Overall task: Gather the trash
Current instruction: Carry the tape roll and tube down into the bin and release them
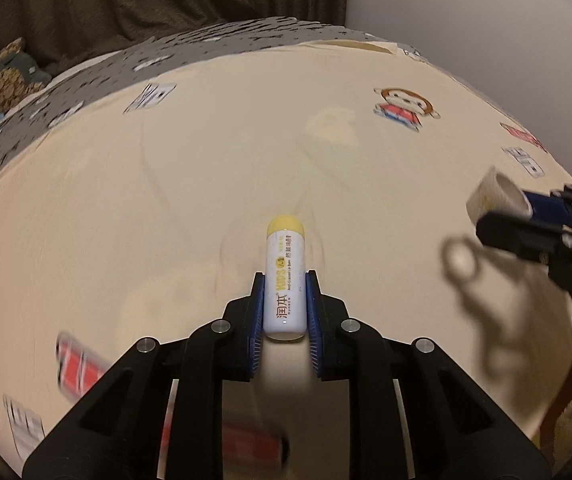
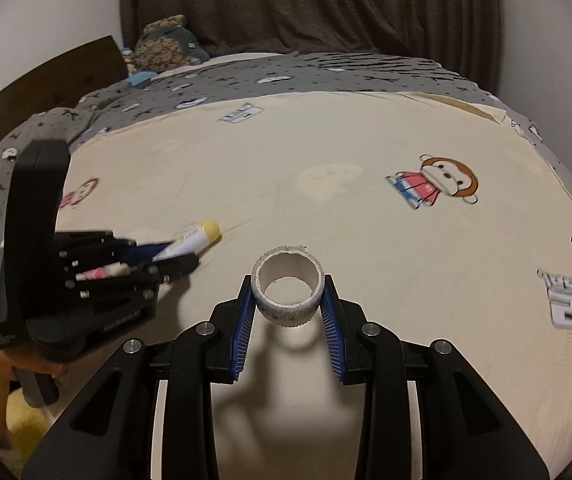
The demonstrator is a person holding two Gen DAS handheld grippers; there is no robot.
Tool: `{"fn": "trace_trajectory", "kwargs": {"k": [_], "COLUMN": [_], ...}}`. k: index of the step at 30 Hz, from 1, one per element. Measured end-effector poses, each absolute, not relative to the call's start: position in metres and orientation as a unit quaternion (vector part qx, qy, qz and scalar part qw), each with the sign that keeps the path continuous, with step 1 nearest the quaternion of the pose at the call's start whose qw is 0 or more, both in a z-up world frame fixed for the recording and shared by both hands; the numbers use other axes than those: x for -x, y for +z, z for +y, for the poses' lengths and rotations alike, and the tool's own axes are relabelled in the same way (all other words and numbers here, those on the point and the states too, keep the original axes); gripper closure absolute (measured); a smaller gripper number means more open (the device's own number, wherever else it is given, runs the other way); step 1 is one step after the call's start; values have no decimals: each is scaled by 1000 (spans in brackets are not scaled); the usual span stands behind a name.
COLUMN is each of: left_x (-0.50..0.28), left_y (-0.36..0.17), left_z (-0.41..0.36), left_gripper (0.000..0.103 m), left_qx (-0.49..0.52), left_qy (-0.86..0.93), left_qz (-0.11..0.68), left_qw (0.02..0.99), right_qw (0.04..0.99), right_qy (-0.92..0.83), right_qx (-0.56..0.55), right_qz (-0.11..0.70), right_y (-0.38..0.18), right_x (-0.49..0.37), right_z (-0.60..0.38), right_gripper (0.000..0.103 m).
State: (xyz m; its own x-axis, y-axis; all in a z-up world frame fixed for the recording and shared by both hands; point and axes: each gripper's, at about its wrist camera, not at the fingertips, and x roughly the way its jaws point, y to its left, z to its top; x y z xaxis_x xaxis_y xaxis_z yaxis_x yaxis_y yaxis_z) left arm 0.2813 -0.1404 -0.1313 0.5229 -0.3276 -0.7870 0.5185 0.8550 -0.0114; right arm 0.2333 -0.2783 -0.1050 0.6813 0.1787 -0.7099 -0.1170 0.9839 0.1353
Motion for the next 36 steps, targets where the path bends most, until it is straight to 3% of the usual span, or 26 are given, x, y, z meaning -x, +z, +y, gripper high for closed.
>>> {"fn": "trace_trajectory", "kwargs": {"k": [21,36], "left_x": [-70,-12], "left_y": [-140,-252], "left_z": [-63,-72], "left_gripper": [85,85], "left_qx": [-61,-60], "left_qy": [-249,-271], "left_qz": [415,538], "left_qw": [873,796], "right_qw": [891,832], "right_qy": [143,112], "right_qx": [0,-10], "right_qz": [431,543], "right_y": [-146,-249], "right_x": [-70,-17], "right_z": [-212,-207], "right_gripper": [69,69]}}
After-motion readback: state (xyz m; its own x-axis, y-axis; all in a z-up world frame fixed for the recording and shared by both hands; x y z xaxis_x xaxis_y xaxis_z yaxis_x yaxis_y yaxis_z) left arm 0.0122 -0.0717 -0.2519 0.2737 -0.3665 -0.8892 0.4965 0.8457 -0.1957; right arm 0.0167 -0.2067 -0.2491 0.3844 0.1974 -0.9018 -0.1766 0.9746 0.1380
